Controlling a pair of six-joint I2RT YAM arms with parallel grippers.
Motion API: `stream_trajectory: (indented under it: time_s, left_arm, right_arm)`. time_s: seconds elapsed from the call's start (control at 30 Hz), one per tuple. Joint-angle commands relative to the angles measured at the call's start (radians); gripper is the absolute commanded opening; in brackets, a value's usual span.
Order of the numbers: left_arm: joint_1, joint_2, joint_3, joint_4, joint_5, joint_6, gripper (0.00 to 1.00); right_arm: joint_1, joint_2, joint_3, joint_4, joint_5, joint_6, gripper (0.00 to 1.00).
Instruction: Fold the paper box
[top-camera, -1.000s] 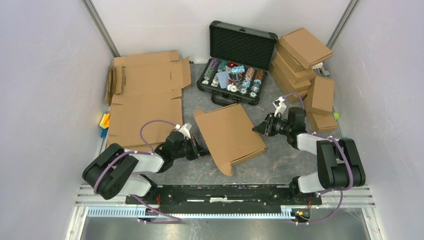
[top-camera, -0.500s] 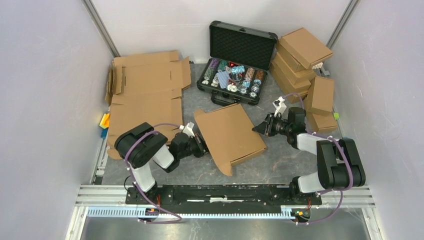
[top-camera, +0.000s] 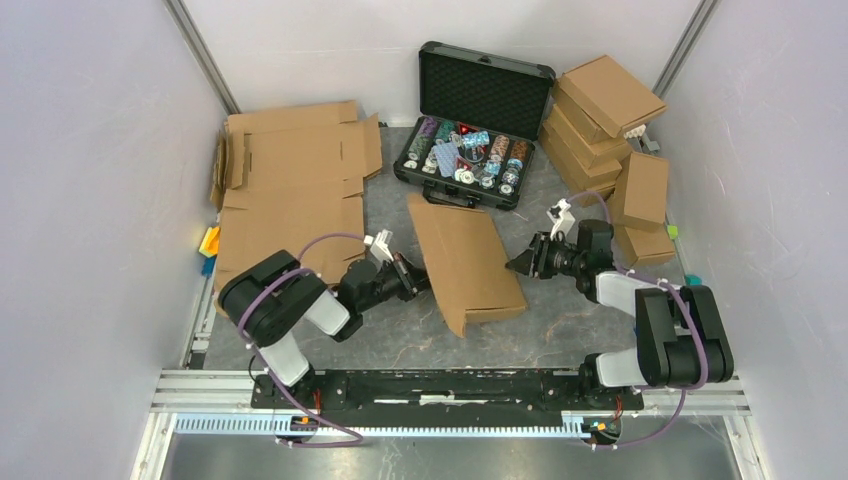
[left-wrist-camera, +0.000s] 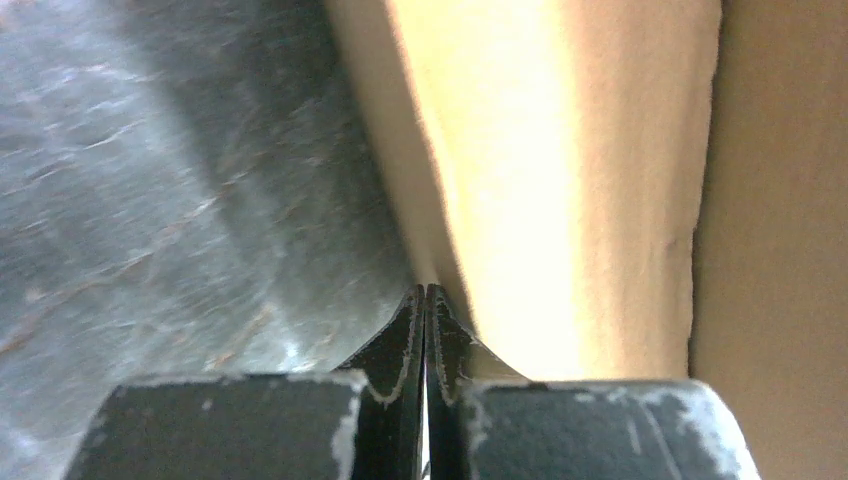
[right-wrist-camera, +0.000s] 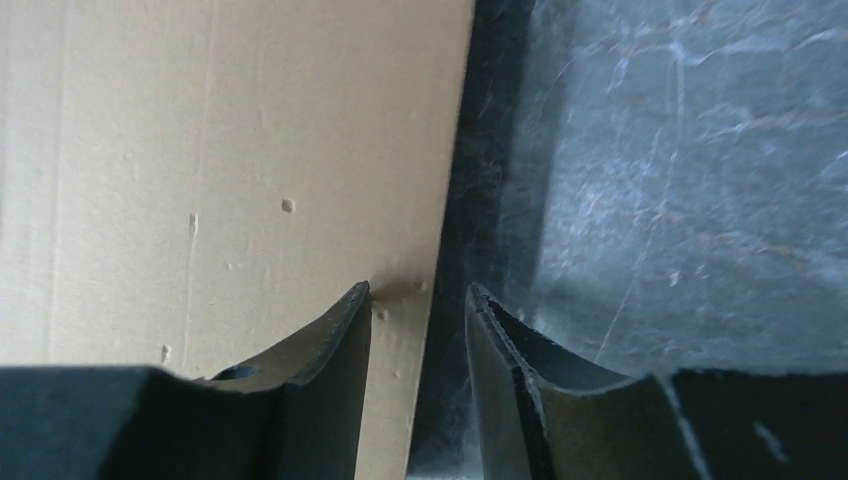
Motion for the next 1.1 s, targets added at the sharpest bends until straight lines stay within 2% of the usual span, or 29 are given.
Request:
stream_trajectory:
  time_s: [0.0,0.17,0.3,0.4,0.5,0.6,0.67,0.93,1.07]
  left_arm:
    - [-0.016,-0.142,0.045,-0.066,0.011,0.029,0.02]
    - [-0.045,-0.331,0.112,-0.382,-0.021,0.132,0.02]
    - [-0.056,-0.4,0.134,-0.502,-0.029,0.163,0.02]
    - [-0.085,-0.417,0.187,-0.619,-0.033,0.205,0.09]
    - [-0.092,-0.404,0.206,-0.61,-0.019,0.199,0.18]
    - [-0.094,-0.409,0.215,-0.6,-0.012,0.213,0.4]
    - [-0.097,-0.414,0.228,-0.615,-0.007,0.228,0.47]
    - [-0.099,-0.454,0.235,-0.614,-0.018,0.229,0.56]
    - [-0.098,-0.507,0.233,-0.628,-0.044,0.234,0.65]
  right_arm:
    - [0.034,-0.065,-0.028,-0.031,-0.051,0.021,0.48]
    - [0.098,-0.119,-0.033,-0.085,0.006,0.0,0.63]
    - [0.1,-0.141,-0.018,-0.142,0.05,-0.036,0.68]
    - [0.1,-0.17,-0.01,-0.167,0.067,-0.048,0.7]
    - [0.1,-0.205,0.005,-0.23,0.114,-0.087,0.71]
    - [0.097,-0.242,0.008,-0.28,0.151,-0.114,0.73]
    - [0.095,-0.264,0.007,-0.292,0.16,-0.118,0.75]
    - [0.084,-0.404,0.074,-0.373,0.246,-0.12,0.79]
    - [0.084,-0.425,0.108,-0.421,0.247,-0.138,0.79]
